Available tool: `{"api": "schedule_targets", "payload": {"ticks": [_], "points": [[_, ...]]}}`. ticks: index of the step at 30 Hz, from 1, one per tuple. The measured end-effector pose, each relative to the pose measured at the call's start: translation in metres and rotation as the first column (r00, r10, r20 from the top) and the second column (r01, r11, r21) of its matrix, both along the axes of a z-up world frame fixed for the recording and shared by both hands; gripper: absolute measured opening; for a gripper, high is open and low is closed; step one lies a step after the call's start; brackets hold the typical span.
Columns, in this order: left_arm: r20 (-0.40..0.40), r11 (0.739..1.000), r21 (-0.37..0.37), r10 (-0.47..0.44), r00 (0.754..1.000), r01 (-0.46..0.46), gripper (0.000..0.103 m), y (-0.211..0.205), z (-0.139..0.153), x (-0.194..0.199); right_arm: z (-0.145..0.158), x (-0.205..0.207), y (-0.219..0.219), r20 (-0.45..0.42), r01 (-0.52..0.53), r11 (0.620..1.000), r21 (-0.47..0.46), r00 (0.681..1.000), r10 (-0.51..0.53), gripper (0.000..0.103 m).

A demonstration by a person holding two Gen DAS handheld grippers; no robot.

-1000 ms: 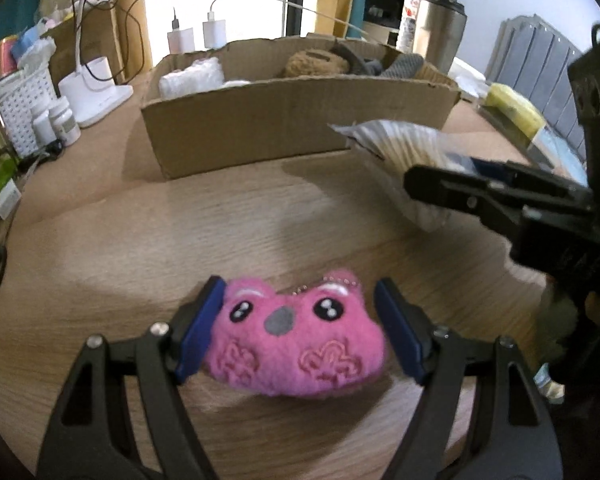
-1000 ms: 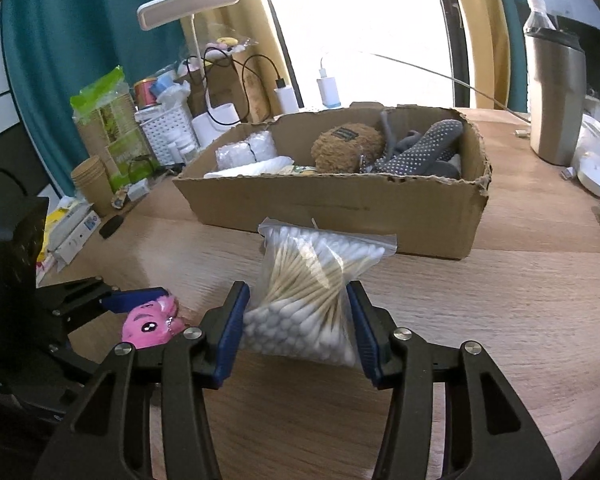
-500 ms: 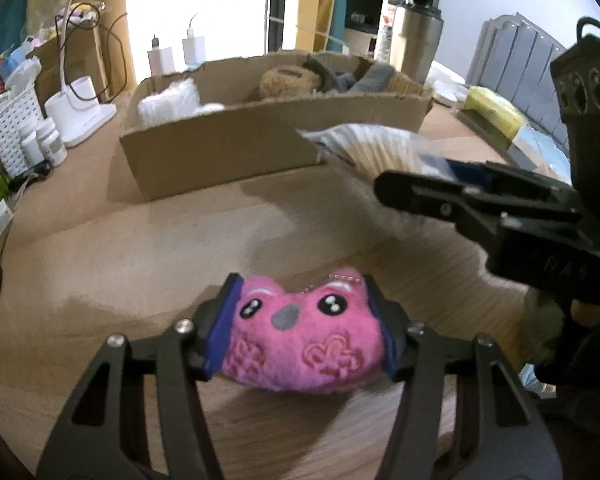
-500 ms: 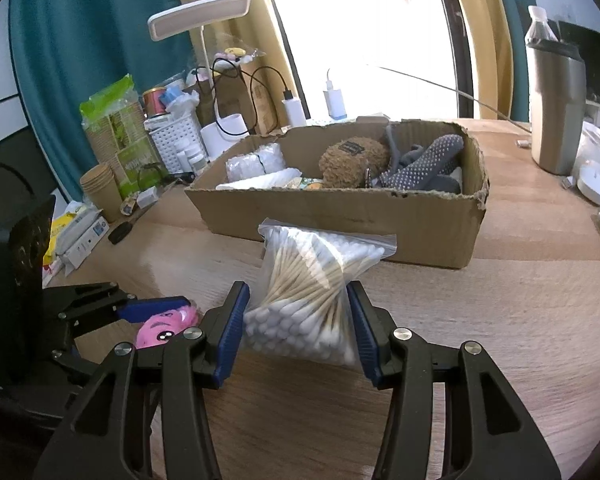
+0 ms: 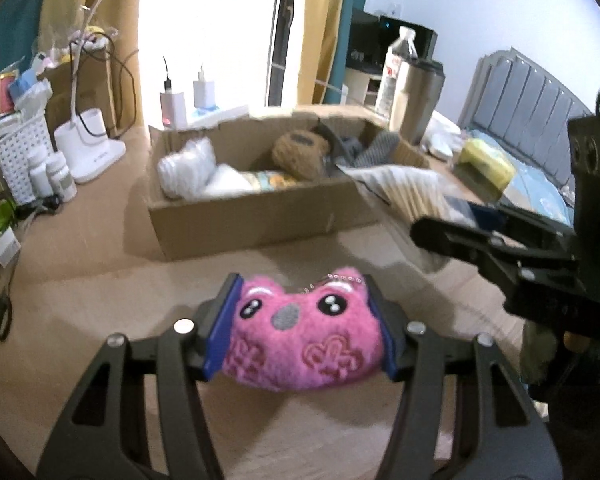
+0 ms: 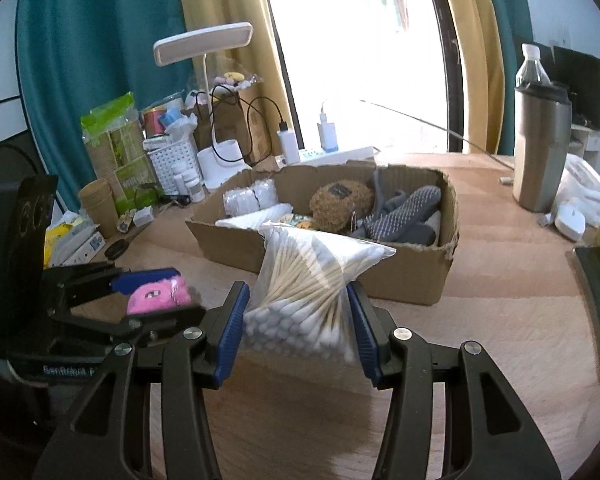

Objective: Organize soft objects
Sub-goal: 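Carry the pink plush and cotton-swab bag with both tools into the box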

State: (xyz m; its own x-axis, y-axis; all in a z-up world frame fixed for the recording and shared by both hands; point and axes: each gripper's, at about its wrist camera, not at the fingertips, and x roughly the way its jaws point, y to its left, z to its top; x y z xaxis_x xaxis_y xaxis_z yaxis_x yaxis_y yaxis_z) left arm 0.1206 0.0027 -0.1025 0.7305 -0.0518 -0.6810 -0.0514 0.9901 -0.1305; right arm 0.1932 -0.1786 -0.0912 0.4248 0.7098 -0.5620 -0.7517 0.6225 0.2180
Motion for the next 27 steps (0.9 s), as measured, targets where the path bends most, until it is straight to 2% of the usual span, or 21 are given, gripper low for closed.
{"api": "schedule_targets", "payload": {"ticks": [13,20,27], "points": [[0.092,1.000,-0.004,-0.020,0.996,0.021,0.059,0.011,0.029,0.019,0.025,0.016,0.002,0.071,0.026,1.000,0.014,0.997,-0.027,0.052],[0.136,0.999,-0.009,-0.031,0.990,0.033,0.059,0.014,0.038,0.039,0.026,0.035,0.006,0.076,0.042,0.999,0.011,0.996,-0.042,0.052],[0.146,0.999,-0.023,-0.039,0.988,0.043,0.059,0.017,0.038,0.066,0.026,0.055,0.010,0.075,0.054,0.998,0.013,0.996,-0.055,0.052]]}}
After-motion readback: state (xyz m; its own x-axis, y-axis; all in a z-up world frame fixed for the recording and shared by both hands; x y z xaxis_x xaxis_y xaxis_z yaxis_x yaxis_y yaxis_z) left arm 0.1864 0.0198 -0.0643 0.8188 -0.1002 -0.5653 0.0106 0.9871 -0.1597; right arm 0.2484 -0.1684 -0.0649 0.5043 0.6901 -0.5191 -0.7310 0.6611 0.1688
